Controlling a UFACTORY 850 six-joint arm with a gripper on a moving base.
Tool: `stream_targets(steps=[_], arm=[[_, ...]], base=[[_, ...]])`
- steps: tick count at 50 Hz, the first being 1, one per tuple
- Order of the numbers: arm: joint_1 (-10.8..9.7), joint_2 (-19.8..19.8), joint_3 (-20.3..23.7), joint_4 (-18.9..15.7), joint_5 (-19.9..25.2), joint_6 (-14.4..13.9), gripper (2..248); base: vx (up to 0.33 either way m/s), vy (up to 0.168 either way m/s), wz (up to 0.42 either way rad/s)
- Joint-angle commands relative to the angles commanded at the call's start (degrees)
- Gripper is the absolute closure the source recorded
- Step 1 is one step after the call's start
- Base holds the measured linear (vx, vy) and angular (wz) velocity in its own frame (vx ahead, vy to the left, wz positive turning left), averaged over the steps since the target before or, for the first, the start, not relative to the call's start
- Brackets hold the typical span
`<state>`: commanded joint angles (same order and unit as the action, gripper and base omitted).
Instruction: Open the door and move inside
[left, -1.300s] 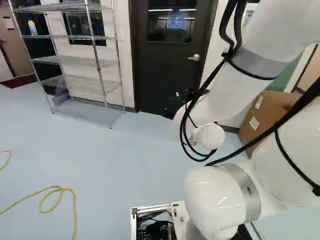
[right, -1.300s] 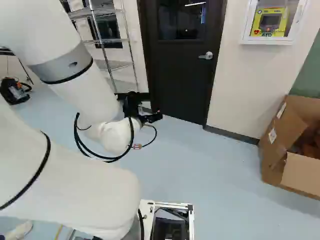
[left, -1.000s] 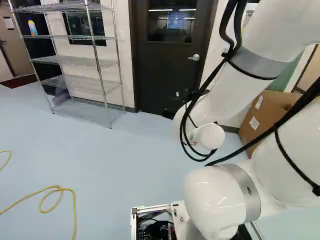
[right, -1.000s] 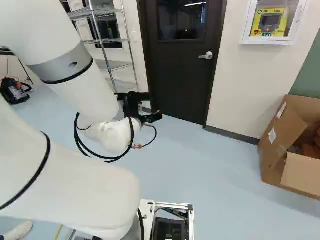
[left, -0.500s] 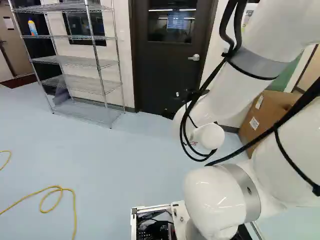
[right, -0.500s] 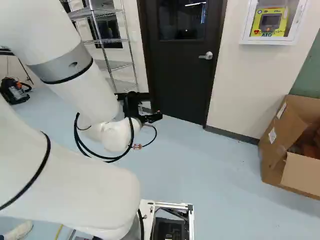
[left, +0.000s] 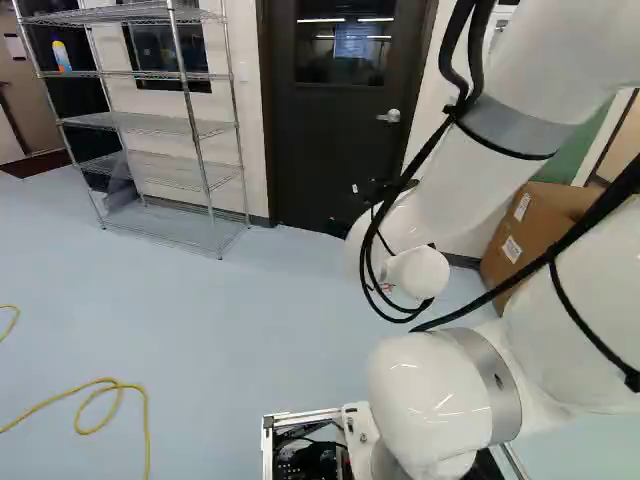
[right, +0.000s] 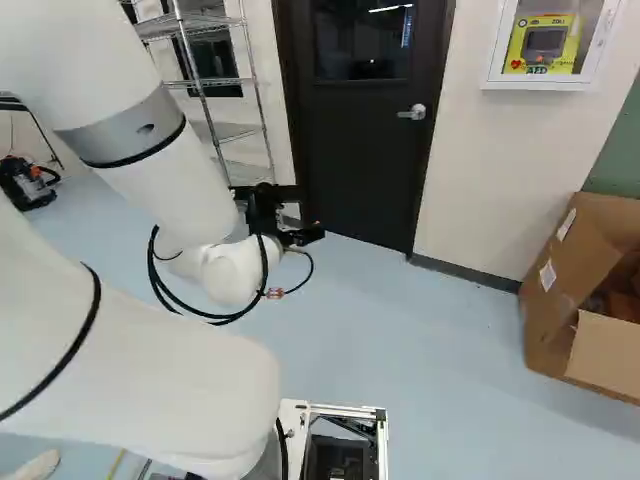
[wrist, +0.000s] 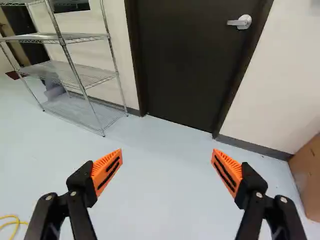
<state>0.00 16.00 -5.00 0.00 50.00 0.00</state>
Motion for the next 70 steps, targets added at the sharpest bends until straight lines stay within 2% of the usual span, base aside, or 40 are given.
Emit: stream_targets(steps=[21,70], arm=[[0.0,0.0,0.0,0.0,0.0,0.0,3],[0.0,0.0,0.0,0.0,0.0,0.0,3]], base=[[0.153,0.003,-0.012],[0.192,0.043,-0.024]])
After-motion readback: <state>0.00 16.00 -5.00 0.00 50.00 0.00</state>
